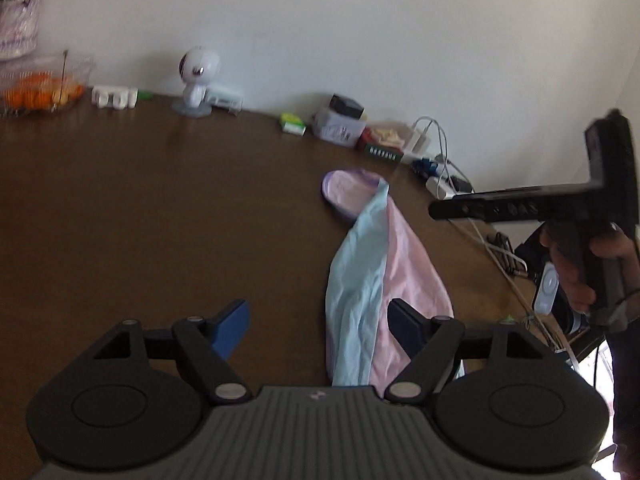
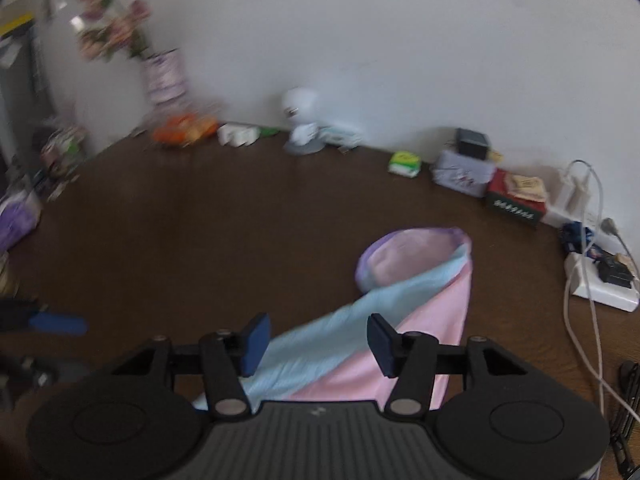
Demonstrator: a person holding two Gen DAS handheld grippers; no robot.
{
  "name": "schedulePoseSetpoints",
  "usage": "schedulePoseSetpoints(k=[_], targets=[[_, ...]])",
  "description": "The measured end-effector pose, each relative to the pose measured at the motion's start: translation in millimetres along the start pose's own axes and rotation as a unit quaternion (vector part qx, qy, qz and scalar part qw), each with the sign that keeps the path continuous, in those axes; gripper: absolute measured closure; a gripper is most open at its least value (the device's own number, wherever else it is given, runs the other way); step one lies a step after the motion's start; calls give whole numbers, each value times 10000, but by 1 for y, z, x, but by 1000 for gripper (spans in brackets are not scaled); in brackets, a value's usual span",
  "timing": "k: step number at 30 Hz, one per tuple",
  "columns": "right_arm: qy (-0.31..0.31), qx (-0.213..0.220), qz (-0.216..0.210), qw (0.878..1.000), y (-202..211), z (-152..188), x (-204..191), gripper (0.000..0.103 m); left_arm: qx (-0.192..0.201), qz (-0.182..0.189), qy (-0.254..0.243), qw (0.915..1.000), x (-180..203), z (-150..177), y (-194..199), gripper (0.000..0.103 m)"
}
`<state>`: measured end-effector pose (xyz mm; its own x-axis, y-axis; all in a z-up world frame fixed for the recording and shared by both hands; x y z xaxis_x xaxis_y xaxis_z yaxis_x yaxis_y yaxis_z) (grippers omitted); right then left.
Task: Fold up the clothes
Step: 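Grasp the garment with the left gripper while the right gripper lifts it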
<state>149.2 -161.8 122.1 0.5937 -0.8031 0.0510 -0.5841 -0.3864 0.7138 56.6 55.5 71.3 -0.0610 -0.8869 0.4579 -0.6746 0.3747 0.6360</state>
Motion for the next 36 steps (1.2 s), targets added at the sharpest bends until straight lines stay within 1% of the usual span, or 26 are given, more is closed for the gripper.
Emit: schedulePoseSetpoints(k=[1, 3, 4, 6, 8, 9, 10, 12, 14, 15, 16, 17, 18, 19, 21, 22, 23, 25, 28, 29, 31, 33, 36], targets=[[194, -59, -116, 9997, 7, 21, -17, 49, -105, 106, -43, 9999, 1, 16, 6, 26], [361, -103, -289, 9989, 28, 61, -49, 49, -253, 256, -246, 9990, 3, 40, 9, 25], [296, -145, -417, 9986, 35, 80, -59, 49, -331, 267, -345, 9985, 8, 50, 11, 25], [267, -226, -598, 9976, 44, 110, -76, 49, -516, 126, -603, 9968, 14, 60, 6, 23], [159, -304, -353, 9988, 50, 130, -89, 49, -661, -61, -896, 9938, 19, 65, -2, 24], [9, -393, -220, 9990, 51, 139, -94, 49, -682, -158, -1030, 9922, 21, 68, -6, 26], [-82, -441, -209, 9988, 53, 146, -95, 49, -679, -260, -1146, 9907, 22, 71, -8, 28], [-268, -475, -249, 9982, 58, 158, -99, 50, -702, -498, -1370, 9868, 19, 75, -18, 43], [-477, -444, -334, 9973, 63, 166, -103, 50, -643, -635, -1352, 9867, 15, 73, -25, 49], [-522, -472, -397, 9967, 61, 166, -93, 50, -585, -670, -1337, 9870, 15, 72, -27, 54], [-523, -528, -366, 9966, 60, 169, -95, 51, -559, -692, -1314, 9873, 15, 71, -28, 60], [-417, -516, -240, 9975, 60, 170, -95, 54, -561, -669, -1286, 9879, 15, 70, -28, 79], [-301, -496, -105, 9983, 59, 171, -94, 55, -567, -633, -1248, 9885, 14, 69, -29, 93], [-190, -528, 28, 9984, 58, 172, -92, 57, -524, -627, -1197, 9894, 15, 68, -29, 95], [-261, -492, 277, 9981, 58, 174, -82, 72, -344, -597, -1102, 9915, 18, 67, -25, 97], [-415, -476, 354, 9974, 58, 174, -78, 95, -224, -523, -1070, 9926, 21, 66, -20, 97], [-492, -482, 501, 9964, 58, 174, -73, 102, -110, -460, -1044, 9934, 25, 65, -15, 97], [-538, -435, 790, 9945, 61, 173, -63, 102, 88, -434, -1108, 9929, 33, 62, -7, 98], [-599, 9, 1004, 9931, 79, 162, -50, 103, 395, -667, -1427, 9867, 45, 59, -2, 98], [-587, 219, 1144, 9915, 89, 155, -45, 103, 510, -698, -1510, 9848, 49, 55, 1, 98], [-400, 584, 1457, 9868, 107, 138, -35, 103, 743, -593, -1683, 9811, 58, 41, 15, 98], [-110, 940, 1791, 9793, 125, 118, -30, 103, 1102, -472, -1851, 9754, 72, 20, 35, 98], [328, 1610, 2213, 9613, 164, 83, -32, 103, 1674, -66, -1814, 9690, 95, -5, 78, 98]])
Point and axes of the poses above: each gripper's, at about its wrist camera, not at the fingertips, and y roughly against the way its jaws point, x to its right, z to its underside, the point moved 1 cm from there along -y, roughly the way its jaws point, and after that the axes turned 8 degrees about y, right-handed, at the moved point
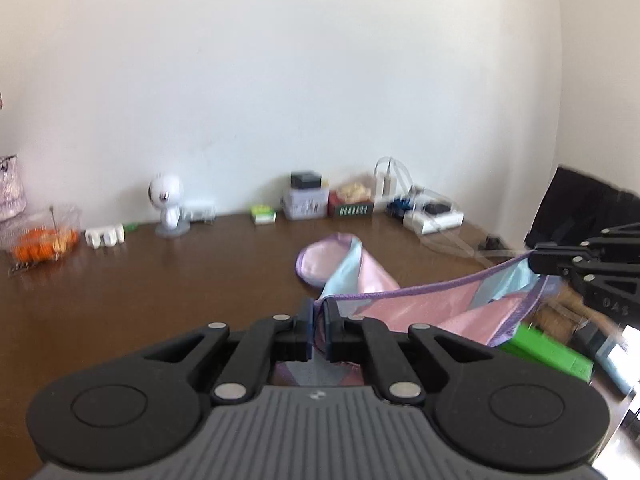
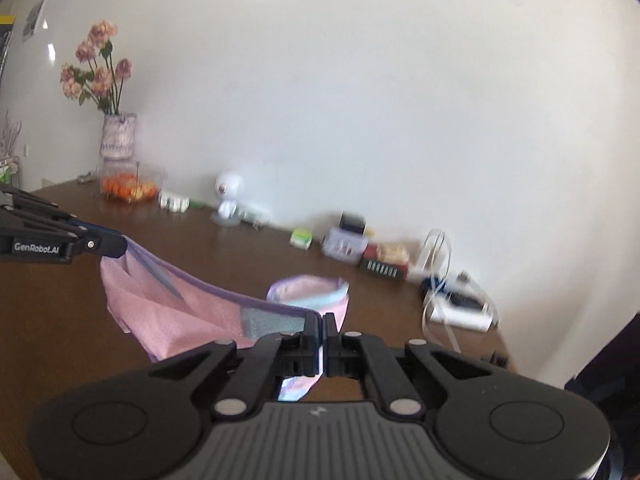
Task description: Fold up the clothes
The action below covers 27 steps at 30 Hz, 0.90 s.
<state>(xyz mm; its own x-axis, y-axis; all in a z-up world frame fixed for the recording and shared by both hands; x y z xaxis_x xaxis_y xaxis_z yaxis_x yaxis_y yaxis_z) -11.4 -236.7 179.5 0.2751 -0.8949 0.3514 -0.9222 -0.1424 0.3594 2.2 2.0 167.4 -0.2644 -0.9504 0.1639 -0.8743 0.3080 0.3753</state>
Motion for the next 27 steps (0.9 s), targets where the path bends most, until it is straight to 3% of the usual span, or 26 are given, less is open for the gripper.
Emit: schedulePoseSetpoints(k=[2, 4, 7, 12, 14, 16, 21, 25, 26, 27], targets=[[72, 540, 114, 9984, 23, -25, 6, 103, 443, 161, 54, 9989, 7, -24, 24, 98], [157, 944, 160, 9953, 43, -45, 13, 103, 761, 67, -132, 9970, 14, -36, 40, 98], [232, 1281, 327, 9909, 60, -64, 21, 103, 839, -3, -118, 9964, 16, -45, 48, 98], [246, 1825, 328, 9823, 100, -87, 24, 103, 1423, 338, 76, 9892, 22, -60, 94, 98], [286, 1934, 269, 9803, 110, -95, 24, 103, 1375, 552, 185, 9888, 22, -70, 96, 97], [440, 1912, 322, 9800, 114, -103, 19, 103, 1264, 785, 318, 9884, 20, -79, 95, 97], [259, 1784, 263, 9833, 96, -106, 26, 103, 820, 517, 487, 9941, 11, -72, 62, 98], [254, 1037, -103, 9942, 35, -95, 24, 103, 481, -86, 581, 9971, -10, -54, 12, 101], [246, 683, -294, 9969, 14, -86, 22, 102, 289, -255, 646, 9972, -18, -42, 1, 101], [276, 302, -506, 9979, -3, -73, 17, 102, 126, -185, 691, 9974, -25, -28, -1, 101]])
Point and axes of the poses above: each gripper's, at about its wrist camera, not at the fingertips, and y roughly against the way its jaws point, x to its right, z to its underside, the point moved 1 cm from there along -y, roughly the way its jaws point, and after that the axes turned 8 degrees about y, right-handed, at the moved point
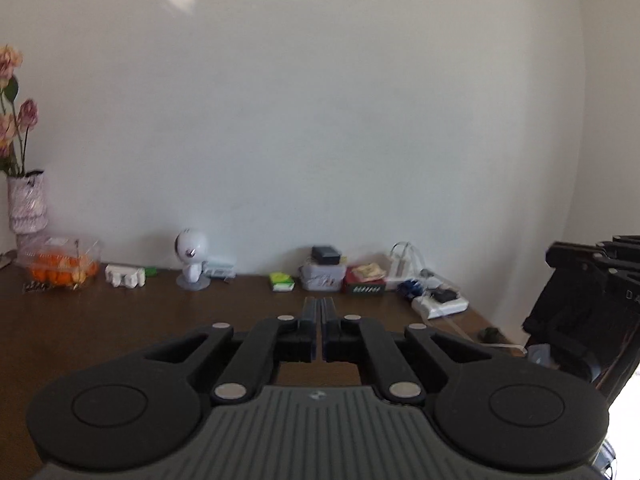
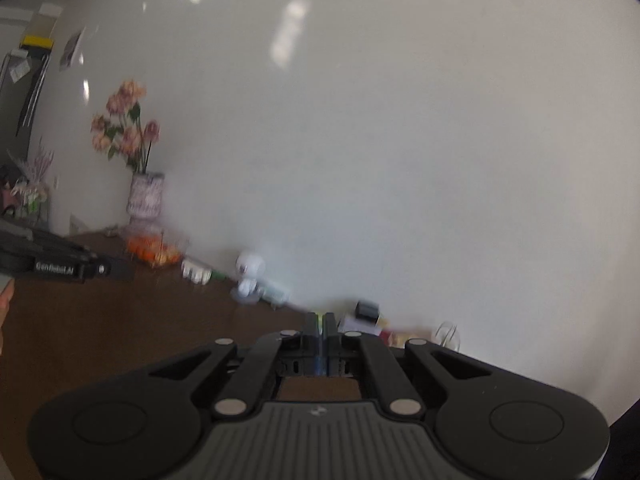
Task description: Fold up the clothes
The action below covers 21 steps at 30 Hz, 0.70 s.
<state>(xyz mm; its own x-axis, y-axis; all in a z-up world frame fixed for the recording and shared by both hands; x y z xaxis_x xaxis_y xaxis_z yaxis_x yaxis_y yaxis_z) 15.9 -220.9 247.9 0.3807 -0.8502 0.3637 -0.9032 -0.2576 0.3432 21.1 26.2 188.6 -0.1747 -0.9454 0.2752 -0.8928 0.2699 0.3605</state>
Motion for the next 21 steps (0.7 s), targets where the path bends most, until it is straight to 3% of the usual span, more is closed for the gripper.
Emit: schedulePoseSetpoints(k=[1, 2, 3, 5, 8, 11, 16, 19, 21], targets=[[-17, -188, -257, 9995, -6, 15, -6, 100, -154, 176, 34, 9997, -9, 13, 1, 100], [-36, -356, -518, 9980, -10, 31, -12, 95, -308, 352, 67, 9989, -17, 26, 2, 92], [-22, -524, -864, 9949, -12, 46, -21, 93, -518, 534, 60, 9972, -23, 40, 3, 71], [13, -857, -1568, 9839, -14, 78, -41, 67, -1035, 705, -111, 9921, -24, 76, -1, 53], [-294, -1440, -2133, 9659, -34, 111, -69, 63, -1692, 725, -433, 9820, -19, 118, -21, 54], [-824, -1971, -2296, 9496, -61, 131, -85, 64, -2083, 759, -646, 9730, -11, 144, -47, 54], [-2271, -2129, -2601, 9140, -84, 152, -68, 62, -2146, 1203, -851, 9655, -3, 149, -54, 52], [-3106, -2225, -2591, 8871, -98, 165, -58, 58, -2081, 1601, -895, 9608, -4, 142, -53, 47], [-3424, -2279, -2383, 8798, -108, 172, -57, 58, -2210, 1546, -1019, 9575, -2, 145, -56, 49]])
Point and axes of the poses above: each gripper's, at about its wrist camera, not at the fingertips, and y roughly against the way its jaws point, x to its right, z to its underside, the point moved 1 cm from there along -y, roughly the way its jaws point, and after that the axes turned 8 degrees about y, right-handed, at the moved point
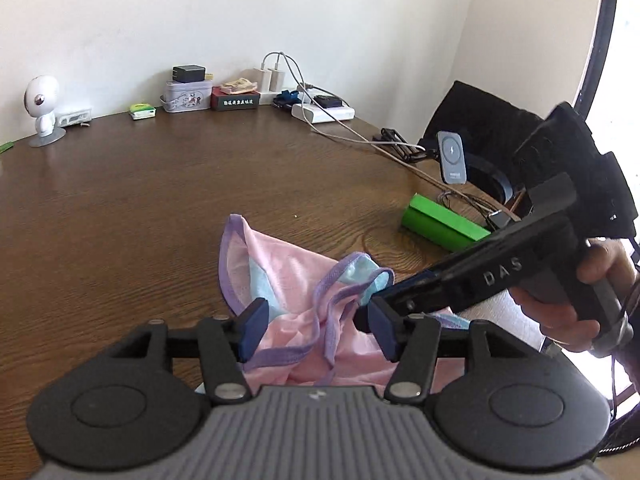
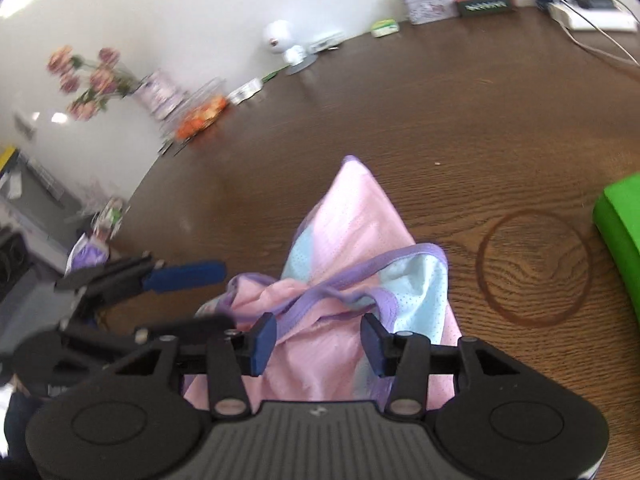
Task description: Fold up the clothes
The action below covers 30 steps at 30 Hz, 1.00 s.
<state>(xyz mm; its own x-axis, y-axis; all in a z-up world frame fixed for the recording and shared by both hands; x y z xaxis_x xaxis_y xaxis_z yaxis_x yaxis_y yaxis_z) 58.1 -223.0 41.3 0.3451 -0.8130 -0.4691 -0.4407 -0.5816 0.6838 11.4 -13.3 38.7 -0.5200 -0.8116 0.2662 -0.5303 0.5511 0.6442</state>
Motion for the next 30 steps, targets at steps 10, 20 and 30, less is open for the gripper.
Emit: schedulePoseSetpoints(k=[10, 20, 30], targets=[[552, 985, 663, 9914, -1, -56, -12, 99, 93, -136, 1061, 9942, -35, -6, 4, 102], [2372, 160, 542, 9698, -2, -84, -54, 50, 720, -687, 2041, 9739, -86, -3, 46, 67], [2113, -390, 215, 9764, -6, 19, -64, 85, 23, -819, 1395, 9868, -76, 5, 7, 82]])
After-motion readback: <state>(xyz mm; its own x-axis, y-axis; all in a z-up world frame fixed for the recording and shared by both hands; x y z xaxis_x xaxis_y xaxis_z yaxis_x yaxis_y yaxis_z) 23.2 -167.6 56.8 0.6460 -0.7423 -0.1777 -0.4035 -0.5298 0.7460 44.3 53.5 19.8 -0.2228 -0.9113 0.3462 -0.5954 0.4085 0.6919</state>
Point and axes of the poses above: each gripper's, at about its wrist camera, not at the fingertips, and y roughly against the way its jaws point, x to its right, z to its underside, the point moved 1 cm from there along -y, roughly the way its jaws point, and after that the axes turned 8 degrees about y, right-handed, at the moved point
